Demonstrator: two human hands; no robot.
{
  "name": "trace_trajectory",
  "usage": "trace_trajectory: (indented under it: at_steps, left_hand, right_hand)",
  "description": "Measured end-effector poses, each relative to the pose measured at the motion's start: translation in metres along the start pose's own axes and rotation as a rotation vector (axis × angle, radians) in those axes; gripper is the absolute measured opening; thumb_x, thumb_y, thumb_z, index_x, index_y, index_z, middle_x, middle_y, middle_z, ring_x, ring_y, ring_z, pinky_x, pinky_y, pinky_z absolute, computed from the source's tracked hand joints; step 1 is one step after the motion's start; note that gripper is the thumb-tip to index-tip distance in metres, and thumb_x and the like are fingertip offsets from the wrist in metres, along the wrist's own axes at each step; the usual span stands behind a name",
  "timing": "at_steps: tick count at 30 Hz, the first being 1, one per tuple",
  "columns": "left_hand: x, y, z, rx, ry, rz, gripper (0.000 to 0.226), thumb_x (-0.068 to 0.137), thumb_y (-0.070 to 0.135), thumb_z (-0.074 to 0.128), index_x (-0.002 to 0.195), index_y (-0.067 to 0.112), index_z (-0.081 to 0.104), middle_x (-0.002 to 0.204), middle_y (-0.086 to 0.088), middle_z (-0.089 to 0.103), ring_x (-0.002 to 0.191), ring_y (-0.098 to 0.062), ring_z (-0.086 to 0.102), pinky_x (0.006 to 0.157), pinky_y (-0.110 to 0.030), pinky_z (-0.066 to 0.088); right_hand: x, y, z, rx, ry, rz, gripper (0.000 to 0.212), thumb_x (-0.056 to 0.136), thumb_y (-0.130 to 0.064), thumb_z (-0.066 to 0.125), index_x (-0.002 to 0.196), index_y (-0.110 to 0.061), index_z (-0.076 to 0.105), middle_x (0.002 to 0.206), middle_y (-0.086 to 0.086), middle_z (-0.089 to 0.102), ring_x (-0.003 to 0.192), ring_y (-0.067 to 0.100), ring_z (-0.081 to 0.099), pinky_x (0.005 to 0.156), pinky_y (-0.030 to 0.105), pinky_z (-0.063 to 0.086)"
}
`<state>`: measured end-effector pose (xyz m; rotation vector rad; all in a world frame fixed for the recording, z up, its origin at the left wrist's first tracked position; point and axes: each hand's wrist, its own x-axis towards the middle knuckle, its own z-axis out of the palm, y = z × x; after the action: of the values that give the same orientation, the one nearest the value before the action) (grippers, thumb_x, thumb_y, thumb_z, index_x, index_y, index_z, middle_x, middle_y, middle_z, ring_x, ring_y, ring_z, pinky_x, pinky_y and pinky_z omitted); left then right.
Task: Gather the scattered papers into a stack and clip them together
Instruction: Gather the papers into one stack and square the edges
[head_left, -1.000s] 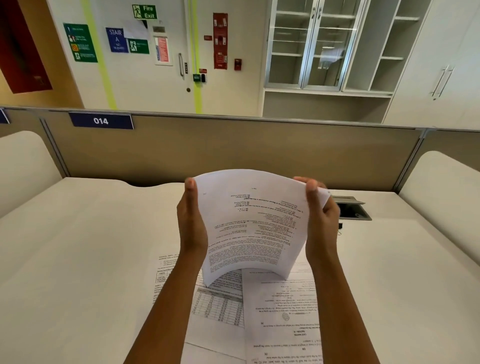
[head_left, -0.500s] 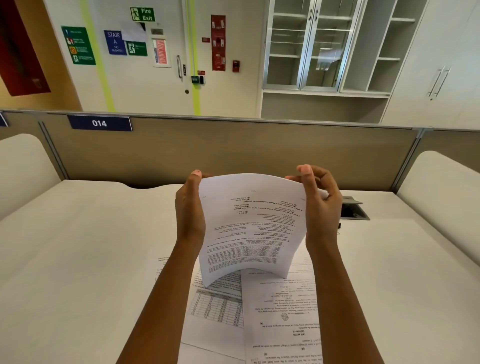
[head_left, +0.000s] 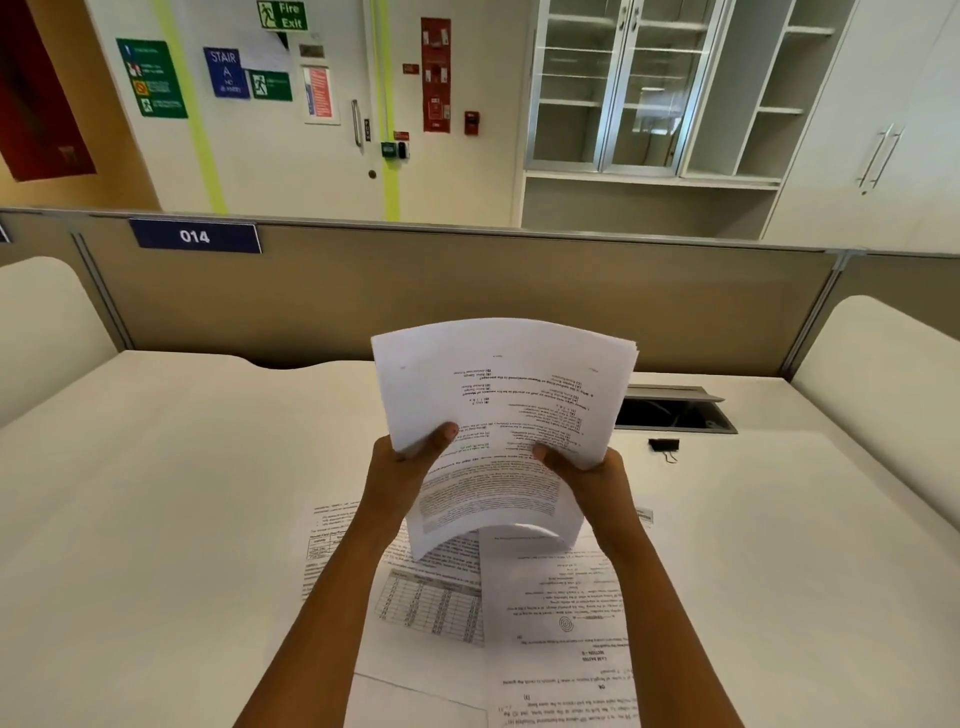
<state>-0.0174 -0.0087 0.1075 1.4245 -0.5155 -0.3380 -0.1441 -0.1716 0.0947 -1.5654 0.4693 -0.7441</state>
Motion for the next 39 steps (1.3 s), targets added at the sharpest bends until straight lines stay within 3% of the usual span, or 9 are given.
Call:
trace_trajectory:
  at_steps: [7, 9, 13, 18, 22, 26, 30, 36, 39]
  left_hand:
    - [0.000, -0.007, 0.002, -0.002, 0.118, -0.098, 0.031, 0.087, 0.020, 0.064, 0.115, 0.008, 0.061, 0.085, 0.003, 0.067, 0.078, -0.020, 0.064, 0.060, -0.022, 0.051]
    - [0.000, -0.003, -0.001, -0.139, 0.173, -0.091, 0.033, 0.085, 0.021, 0.065, 0.116, 0.009, 0.063, 0.094, -0.002, 0.070, 0.090, -0.024, 0.066, 0.077, -0.035, 0.055]
    - [0.002, -0.007, 0.003, -0.387, 0.280, -0.178, 0.026, 0.084, 0.028, 0.066, 0.108, 0.018, 0.068, 0.103, 0.004, 0.069, 0.114, -0.017, 0.055, 0.113, -0.047, 0.027]
    - [-0.007, -0.016, 0.033, -0.629, 0.289, -0.290, 0.026, 0.090, 0.019, 0.059, 0.116, 0.021, 0.061, 0.105, -0.007, 0.068, 0.090, -0.025, 0.067, 0.081, -0.049, 0.056]
    - [-0.004, -0.039, 0.028, -0.551, 0.421, -0.375, 0.037, 0.091, 0.008, 0.058, 0.128, 0.012, 0.053, 0.115, -0.011, 0.064, 0.085, -0.022, 0.066, 0.062, -0.035, 0.060]
    - [0.006, -0.062, -0.013, -0.340, 0.640, -0.454, 0.056, 0.086, -0.005, 0.059, 0.137, 0.009, 0.040, 0.135, -0.019, 0.051, 0.117, -0.034, 0.055, 0.094, -0.045, 0.050]
    - [0.000, -0.075, -0.035, 0.054, 0.565, -0.494, 0.060, 0.083, -0.007, 0.061, 0.138, 0.010, 0.043, 0.139, -0.020, 0.047, 0.120, -0.038, 0.052, 0.095, -0.043, 0.049]
    - [-0.010, -0.068, -0.036, 0.559, 0.448, -0.316, 0.034, 0.091, 0.004, 0.055, 0.123, -0.006, 0.057, 0.128, -0.025, 0.058, 0.116, -0.040, 0.056, 0.099, -0.046, 0.045]
    - [-0.008, -0.066, -0.040, 0.681, 0.418, -0.244, 0.026, 0.094, 0.007, 0.049, 0.089, -0.011, 0.068, 0.101, -0.030, 0.068, 0.084, -0.036, 0.063, 0.081, -0.040, 0.051]
  right_hand:
    - [-0.002, 0.020, -0.005, -0.066, -0.071, 0.073, 0.018, 0.080, -0.016, 0.070, 0.090, -0.030, 0.064, 0.093, -0.004, 0.070, 0.090, 0.022, 0.066, 0.073, 0.026, 0.058]
    - [-0.003, 0.021, -0.010, -0.066, -0.051, 0.063, 0.010, 0.082, -0.020, 0.068, 0.087, -0.028, 0.067, 0.091, 0.004, 0.071, 0.090, 0.027, 0.067, 0.076, 0.030, 0.058]
    - [-0.005, 0.027, -0.011, 0.288, 0.096, 0.140, 0.027, 0.073, -0.027, 0.071, 0.099, -0.022, 0.065, 0.094, 0.003, 0.073, 0.094, 0.024, 0.070, 0.073, 0.026, 0.058]
    - [-0.011, 0.029, 0.028, 0.394, -0.009, 0.206, 0.042, 0.077, -0.012, 0.070, 0.116, -0.019, 0.057, 0.107, 0.003, 0.072, 0.097, 0.026, 0.069, 0.077, 0.041, 0.058]
    - [-0.008, 0.038, 0.024, 0.251, 0.001, 0.257, 0.047, 0.076, -0.006, 0.073, 0.119, -0.012, 0.055, 0.111, 0.010, 0.070, 0.092, 0.027, 0.071, 0.075, 0.043, 0.059]
    - [0.003, 0.050, -0.008, 0.051, -0.121, 0.437, 0.049, 0.076, -0.006, 0.073, 0.122, -0.007, 0.055, 0.114, 0.014, 0.068, 0.097, 0.029, 0.068, 0.078, 0.041, 0.058]
    - [0.004, 0.061, -0.019, -0.221, -0.020, 0.576, 0.073, 0.067, -0.016, 0.082, 0.128, -0.002, 0.045, 0.124, 0.018, 0.060, 0.104, 0.035, 0.063, 0.086, 0.047, 0.054]
    - [-0.003, 0.065, -0.012, -0.470, 0.144, 0.523, 0.069, 0.088, -0.025, 0.061, 0.143, -0.002, 0.025, 0.147, 0.016, 0.037, 0.134, 0.034, 0.038, 0.109, 0.043, 0.031]
    - [-0.001, 0.067, -0.013, -0.503, 0.144, 0.517, 0.065, 0.092, -0.028, 0.055, 0.144, -0.002, 0.025, 0.149, 0.015, 0.033, 0.137, 0.032, 0.032, 0.112, 0.042, 0.026]
